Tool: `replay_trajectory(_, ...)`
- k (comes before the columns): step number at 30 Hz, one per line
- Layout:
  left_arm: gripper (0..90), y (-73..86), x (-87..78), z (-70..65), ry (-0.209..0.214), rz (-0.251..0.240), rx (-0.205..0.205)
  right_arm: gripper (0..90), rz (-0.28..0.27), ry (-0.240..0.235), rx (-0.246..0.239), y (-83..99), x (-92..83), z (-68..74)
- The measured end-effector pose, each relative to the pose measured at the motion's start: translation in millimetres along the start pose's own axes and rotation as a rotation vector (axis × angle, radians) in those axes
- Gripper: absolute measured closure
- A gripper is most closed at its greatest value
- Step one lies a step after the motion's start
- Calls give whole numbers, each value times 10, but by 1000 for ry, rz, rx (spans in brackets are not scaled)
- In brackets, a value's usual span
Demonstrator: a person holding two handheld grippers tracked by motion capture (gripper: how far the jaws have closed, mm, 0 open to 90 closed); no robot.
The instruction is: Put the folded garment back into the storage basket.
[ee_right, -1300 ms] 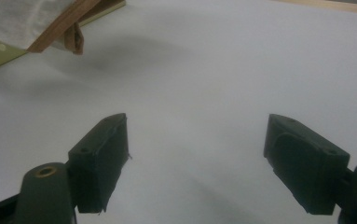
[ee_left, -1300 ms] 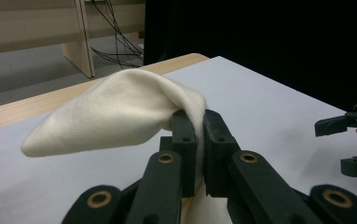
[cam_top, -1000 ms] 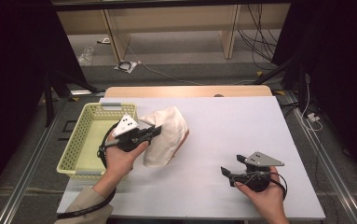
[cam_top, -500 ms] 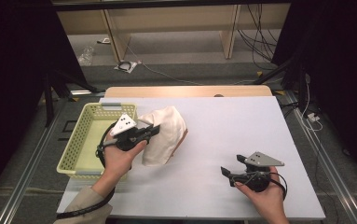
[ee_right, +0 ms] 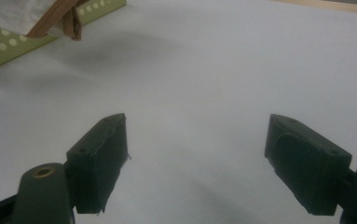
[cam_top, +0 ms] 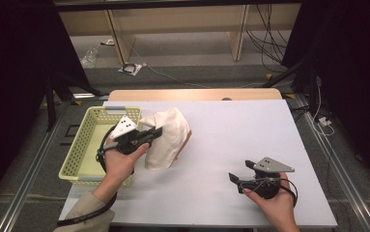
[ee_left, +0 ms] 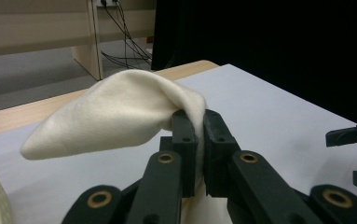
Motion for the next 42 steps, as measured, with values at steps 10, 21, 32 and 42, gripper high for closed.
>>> replay_trajectory(10, 845, -20, -21, 41, -7, -6, -7, 220, 1, 0, -2, 1, 1, 1)
replay_trajectory(21, 845, -39, -44, 90, -16, -13, -15, 218, 0, -1, -1, -1, -1, 2)
replay_trajectory(32, 845, -42, -54, 121, -22, -13, -18, 200, -6, -8, 3, -9, 3, 8)
replay_trajectory(42, 845, -56, -75, 164, -31, -18, -24, 197, -4, -7, -7, -7, -1, 8)
Point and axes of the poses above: each handheld gripper's, and its own axes: x roughly forward along the jaws, y roughly out of its underside, z roughly to its left, the point moved 10 cm from there along x, roughly forward along the jaws
